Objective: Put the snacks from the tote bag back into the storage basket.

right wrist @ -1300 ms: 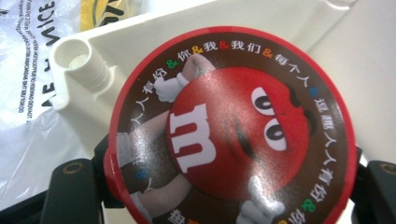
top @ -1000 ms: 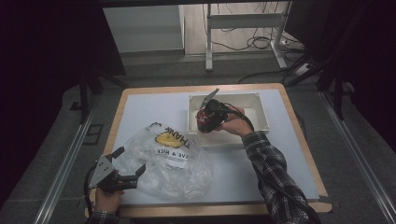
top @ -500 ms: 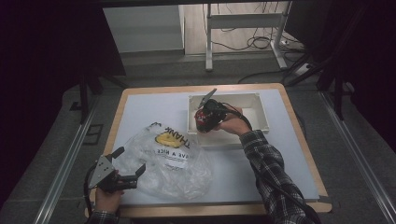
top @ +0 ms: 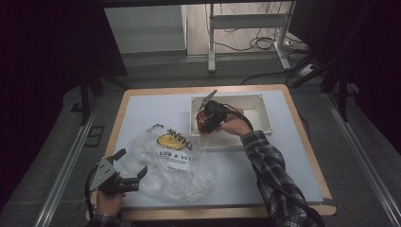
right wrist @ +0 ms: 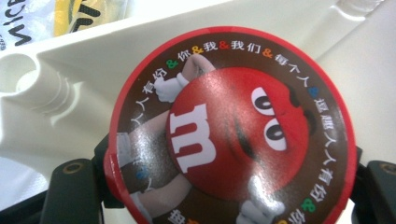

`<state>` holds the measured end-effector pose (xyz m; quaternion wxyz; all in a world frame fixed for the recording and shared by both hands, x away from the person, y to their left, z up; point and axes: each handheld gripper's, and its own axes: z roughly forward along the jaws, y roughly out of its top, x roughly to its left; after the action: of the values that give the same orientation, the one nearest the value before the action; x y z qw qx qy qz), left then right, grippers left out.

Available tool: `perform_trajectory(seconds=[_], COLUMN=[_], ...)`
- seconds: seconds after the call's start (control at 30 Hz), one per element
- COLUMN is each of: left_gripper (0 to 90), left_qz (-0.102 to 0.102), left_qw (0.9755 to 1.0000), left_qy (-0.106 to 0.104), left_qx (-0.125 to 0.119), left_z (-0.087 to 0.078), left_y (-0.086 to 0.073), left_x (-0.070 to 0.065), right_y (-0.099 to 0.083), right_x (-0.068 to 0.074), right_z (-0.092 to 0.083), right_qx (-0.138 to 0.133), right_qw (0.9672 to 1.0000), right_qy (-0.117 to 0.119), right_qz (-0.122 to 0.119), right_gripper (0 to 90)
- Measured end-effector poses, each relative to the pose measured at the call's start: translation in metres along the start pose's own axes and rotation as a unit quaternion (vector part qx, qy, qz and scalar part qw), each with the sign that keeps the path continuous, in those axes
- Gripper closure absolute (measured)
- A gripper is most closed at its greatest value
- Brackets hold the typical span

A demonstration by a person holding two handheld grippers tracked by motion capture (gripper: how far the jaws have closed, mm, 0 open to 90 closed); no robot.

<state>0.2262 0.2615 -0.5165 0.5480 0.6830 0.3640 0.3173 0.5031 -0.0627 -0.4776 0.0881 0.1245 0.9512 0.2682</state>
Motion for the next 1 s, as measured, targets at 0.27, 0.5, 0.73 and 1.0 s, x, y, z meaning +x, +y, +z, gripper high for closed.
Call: perform_trajectory(seconds=[0.27,0.5,0.73,1.0], left_gripper=[0.0,0.0,0.0,0.0], left_qz=[0.000,0.000,0.000,0.002], left_qw=[1.0000,1.0000,1.0000,1.0000], left_qy=[0.000,0.000,0.000,-0.001], left_qx=[0.000,0.000,0.000,0.001], left_z=[0.000,0.000,0.000,0.000], left_y=[0.000,0.000,0.000,0.000], left_x=[0.000,0.000,0.000,0.000], right_y=[0.001,0.002,0.002,0.002], right_x=[-0.002,-0.002,-0.003,-0.004], right_z=[0.007,0.013,0.018,0.022], right_qx=[0.001,0.002,0.001,0.001], right_qw=[1.0000,1.0000,0.9999,1.0000], right_qy=[0.004,0.006,0.009,0.008], right_qz=[-0.004,-0.005,-0.006,-0.001], right_gripper=[25.7,25.7,25.7,25.7])
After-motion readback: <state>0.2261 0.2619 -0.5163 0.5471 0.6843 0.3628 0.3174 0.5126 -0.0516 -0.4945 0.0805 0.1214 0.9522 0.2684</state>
